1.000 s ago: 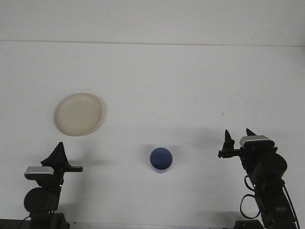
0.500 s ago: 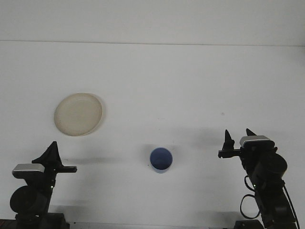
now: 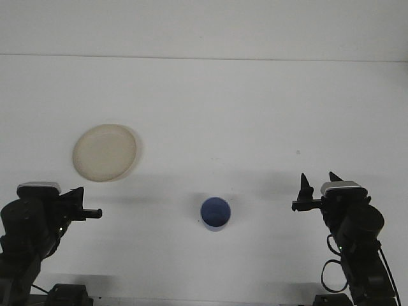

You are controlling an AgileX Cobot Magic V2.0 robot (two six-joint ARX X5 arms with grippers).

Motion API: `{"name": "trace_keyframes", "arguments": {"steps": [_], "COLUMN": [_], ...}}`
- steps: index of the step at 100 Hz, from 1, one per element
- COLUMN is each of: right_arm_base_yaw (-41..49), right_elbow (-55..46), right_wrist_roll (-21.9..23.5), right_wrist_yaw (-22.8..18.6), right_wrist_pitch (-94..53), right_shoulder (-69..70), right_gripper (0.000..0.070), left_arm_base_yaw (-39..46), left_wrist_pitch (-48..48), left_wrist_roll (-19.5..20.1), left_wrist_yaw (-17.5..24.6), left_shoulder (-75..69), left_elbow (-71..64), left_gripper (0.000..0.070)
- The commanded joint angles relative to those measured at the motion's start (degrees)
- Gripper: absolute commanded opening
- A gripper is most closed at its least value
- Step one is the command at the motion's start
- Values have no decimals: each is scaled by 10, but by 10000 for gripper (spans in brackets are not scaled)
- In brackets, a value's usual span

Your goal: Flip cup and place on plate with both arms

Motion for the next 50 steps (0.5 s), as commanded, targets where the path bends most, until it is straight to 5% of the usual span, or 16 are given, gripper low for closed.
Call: {"name": "trace_keyframes", "arguments": {"steps": [1, 50], "right_arm_base_yaw": [1, 1], "right_elbow": [0, 0], "right_wrist_roll": [1, 1], "right_wrist_yaw": [0, 0], "right_wrist_pitch": [6, 6], "right_shoulder": [3, 3], "right_gripper": [496, 496], "left_arm_base_yaw": [0, 0], "left_wrist_pitch": [-29, -101], "left_wrist_roll": [0, 0], "left_wrist_yaw": [2, 2], "left_shoulder": [32, 99], "left_elbow": [24, 37], "left_gripper": [11, 11]}}
